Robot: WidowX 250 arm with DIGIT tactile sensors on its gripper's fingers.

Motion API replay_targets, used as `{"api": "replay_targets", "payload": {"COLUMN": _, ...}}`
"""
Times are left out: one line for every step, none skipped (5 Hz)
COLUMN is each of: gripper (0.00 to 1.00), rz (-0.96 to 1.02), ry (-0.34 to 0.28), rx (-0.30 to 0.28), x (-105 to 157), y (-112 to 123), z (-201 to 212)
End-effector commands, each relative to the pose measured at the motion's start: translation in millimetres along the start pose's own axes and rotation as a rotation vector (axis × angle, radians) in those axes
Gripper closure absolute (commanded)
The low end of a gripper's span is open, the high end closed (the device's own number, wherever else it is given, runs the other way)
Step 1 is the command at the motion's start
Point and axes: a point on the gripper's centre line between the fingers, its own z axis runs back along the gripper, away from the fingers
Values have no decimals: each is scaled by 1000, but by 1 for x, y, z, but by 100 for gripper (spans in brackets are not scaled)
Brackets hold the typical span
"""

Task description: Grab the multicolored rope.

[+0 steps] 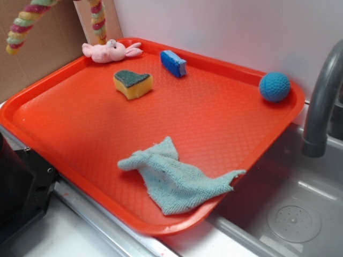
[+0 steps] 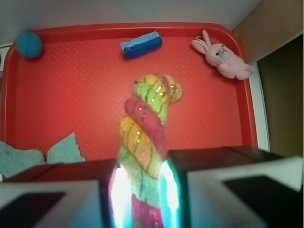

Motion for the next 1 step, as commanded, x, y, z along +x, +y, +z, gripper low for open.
{"api": "replay_targets", "payload": {"gripper": 100, "rz": 54, "ry": -39, "rx": -19, "x": 2, "y": 5, "z": 14}}
